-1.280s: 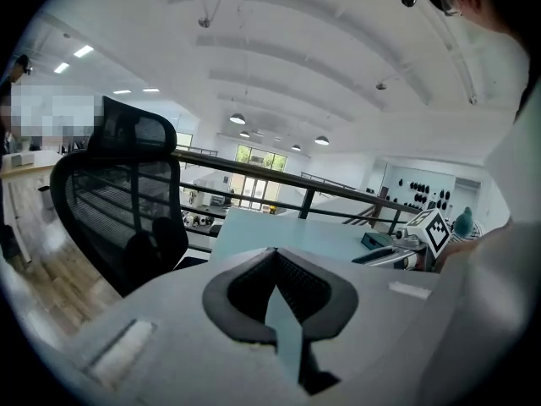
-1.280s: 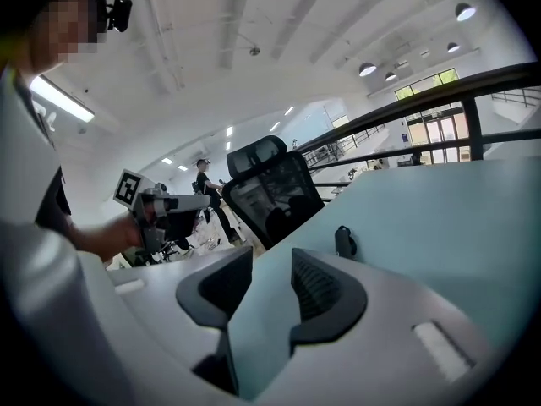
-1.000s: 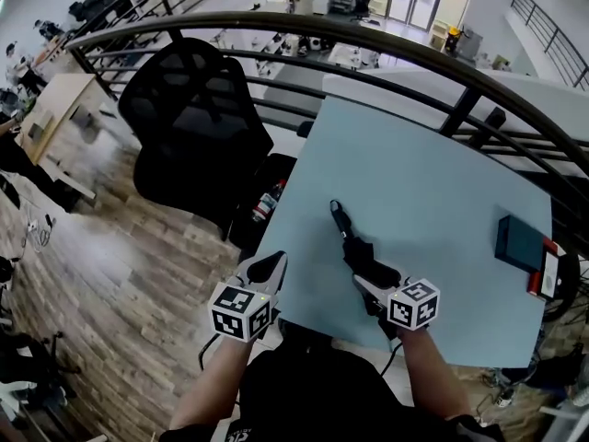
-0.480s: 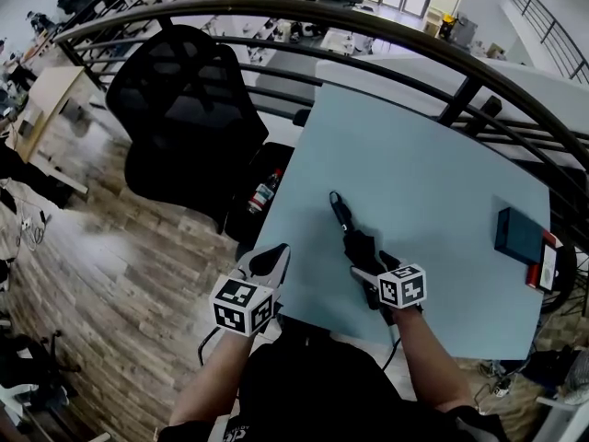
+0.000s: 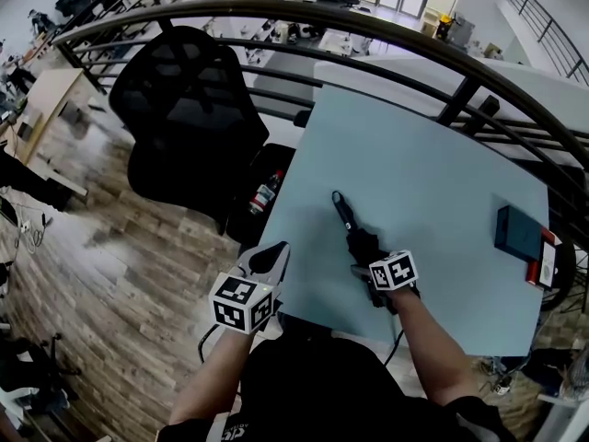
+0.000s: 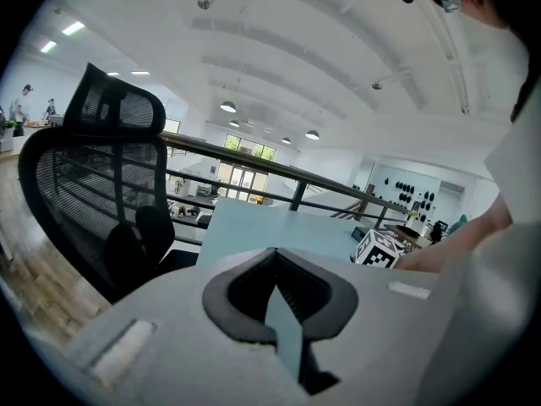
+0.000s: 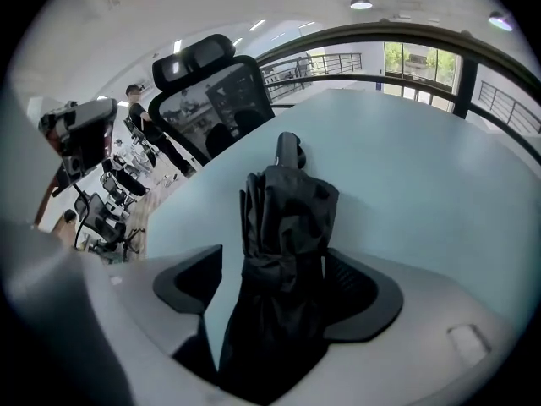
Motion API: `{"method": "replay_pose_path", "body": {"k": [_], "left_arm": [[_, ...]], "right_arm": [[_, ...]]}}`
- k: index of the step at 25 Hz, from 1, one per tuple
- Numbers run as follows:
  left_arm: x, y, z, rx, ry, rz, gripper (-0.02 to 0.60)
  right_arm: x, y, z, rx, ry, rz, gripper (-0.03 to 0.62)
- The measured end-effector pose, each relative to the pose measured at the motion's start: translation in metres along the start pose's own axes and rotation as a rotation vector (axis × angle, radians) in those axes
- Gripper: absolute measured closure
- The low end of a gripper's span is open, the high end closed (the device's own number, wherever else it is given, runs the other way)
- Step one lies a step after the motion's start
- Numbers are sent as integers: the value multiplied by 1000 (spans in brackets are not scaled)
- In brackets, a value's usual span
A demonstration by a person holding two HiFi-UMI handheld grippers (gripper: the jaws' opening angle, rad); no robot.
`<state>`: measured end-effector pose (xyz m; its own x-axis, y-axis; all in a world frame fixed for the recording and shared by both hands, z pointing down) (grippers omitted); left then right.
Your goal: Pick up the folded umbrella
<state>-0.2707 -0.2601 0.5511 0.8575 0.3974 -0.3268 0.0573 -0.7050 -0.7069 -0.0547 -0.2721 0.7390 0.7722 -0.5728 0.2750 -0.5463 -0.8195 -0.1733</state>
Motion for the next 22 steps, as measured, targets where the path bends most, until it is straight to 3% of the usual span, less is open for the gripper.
{"method": "replay_pose_path", "body": {"k": [5,7,12,19,22], "left_arm": [[-1,-1,4,4,-6,-3,575],[-3,-3,6,4,-8,-2,575],[-8,-14,10,-5,-2,14,575],[-9,-18,13,-7,-9,7,575],[-11,-18,13,-5,-14,11,575]], "right_arm": [[6,-3,-10,-63,-77,28,246],[9,-2,-11,-73,-120,37,287],[9,-6,-15,-80,-204,94,285],[9,-7,-19,-185,-192,115,285],[9,-8,-19,-176,-211,120,278]]}}
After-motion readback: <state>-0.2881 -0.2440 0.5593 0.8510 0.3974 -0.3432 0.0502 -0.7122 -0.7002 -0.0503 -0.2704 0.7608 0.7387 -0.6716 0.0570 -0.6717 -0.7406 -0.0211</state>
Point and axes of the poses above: the fingertips, and each gripper's own axes: z backward along the fingers, x to its right, y out of its top, the point moved 1 cm from there along z, backward along the fingers, and after that the axes turned 15 degrees about -x, right-handed, at the moved point
